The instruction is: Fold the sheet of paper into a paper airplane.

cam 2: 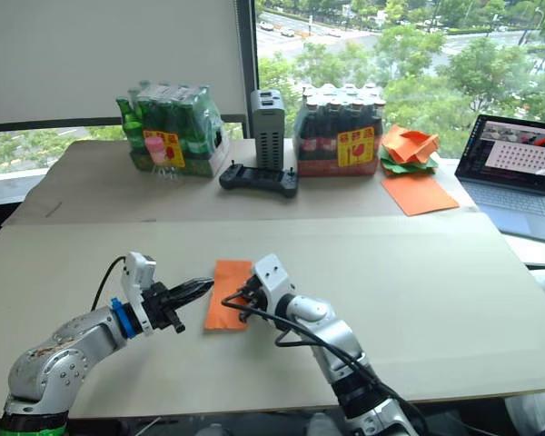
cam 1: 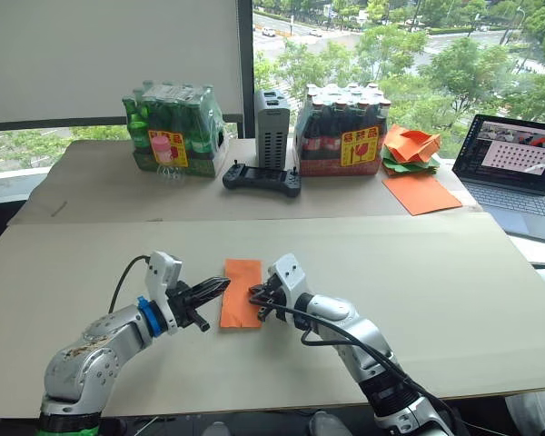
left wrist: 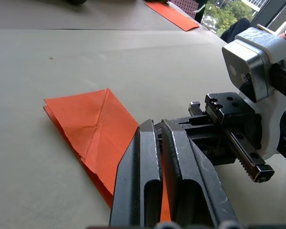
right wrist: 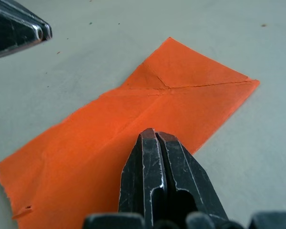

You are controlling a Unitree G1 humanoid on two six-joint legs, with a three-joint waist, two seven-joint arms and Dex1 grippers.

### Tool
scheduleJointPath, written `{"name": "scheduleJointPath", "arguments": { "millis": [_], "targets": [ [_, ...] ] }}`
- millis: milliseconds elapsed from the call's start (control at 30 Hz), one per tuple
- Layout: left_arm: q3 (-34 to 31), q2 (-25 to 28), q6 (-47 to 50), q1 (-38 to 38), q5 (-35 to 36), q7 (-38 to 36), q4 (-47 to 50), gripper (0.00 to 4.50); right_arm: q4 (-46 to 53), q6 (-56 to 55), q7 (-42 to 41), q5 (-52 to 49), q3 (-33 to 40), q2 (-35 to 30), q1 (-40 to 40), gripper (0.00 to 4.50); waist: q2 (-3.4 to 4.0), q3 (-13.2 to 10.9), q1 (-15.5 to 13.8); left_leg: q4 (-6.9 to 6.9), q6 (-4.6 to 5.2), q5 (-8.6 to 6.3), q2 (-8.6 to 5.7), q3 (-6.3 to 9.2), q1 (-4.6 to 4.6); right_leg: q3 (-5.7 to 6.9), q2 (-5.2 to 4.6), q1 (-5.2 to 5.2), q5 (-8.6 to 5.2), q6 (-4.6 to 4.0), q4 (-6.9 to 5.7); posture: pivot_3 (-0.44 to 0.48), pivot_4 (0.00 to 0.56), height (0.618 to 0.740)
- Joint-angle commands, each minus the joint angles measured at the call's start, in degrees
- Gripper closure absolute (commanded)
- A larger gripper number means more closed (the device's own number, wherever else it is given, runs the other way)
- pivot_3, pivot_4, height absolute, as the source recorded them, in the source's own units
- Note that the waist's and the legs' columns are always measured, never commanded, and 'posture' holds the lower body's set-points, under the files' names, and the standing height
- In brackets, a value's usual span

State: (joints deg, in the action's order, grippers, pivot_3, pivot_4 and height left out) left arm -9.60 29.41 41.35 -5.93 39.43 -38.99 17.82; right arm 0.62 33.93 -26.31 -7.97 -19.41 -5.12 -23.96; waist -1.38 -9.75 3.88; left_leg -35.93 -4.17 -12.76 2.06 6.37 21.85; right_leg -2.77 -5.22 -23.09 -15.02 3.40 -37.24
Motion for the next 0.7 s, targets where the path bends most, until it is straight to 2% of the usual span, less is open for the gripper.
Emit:
{"name": "scheduleJointPath", "arguments": {
  "millis": [33, 400, 700],
  "targets": [
    [1.29, 1.44, -2.19, 0.16, -1.94, -2.34, -1.97, 4.24, -0.48, 0.14, 1.09, 0.84, 0.49, 0.38, 0.12, 4.50, 0.00, 0.00, -0.04, 0.00, 0.00, 0.00, 0.00, 0.00, 0.01, 0.00, 0.00, 0.00, 0.00, 0.00, 0.00, 0.000, 0.150, 0.740],
    [11.64, 2.48, -10.62, 0.44, -12.50, -8.53, -9.42, 4.24, 0.91, 1.10, 2.56, 0.64, 1.25, 0.09, 0.30, 4.50, 0.01, 0.01, -0.29, 0.00, 0.00, 0.00, -0.01, 0.00, 0.02, 0.00, -0.01, 0.00, 0.00, 0.00, 0.02, 0.000, 0.150, 0.740],
    [12.31, 2.02, -12.25, 1.87, -13.91, -8.85, -10.07, 4.24, -2.26, -0.09, 6.94, 1.53, 3.71, 1.19, -0.29, 4.50, 0.04, 0.06, -0.65, -0.01, 0.00, 0.00, -0.02, 0.00, 0.00, 0.00, -0.02, 0.02, 0.00, 0.00, 0.02, 0.000, 0.150, 0.740]
  ]
}}
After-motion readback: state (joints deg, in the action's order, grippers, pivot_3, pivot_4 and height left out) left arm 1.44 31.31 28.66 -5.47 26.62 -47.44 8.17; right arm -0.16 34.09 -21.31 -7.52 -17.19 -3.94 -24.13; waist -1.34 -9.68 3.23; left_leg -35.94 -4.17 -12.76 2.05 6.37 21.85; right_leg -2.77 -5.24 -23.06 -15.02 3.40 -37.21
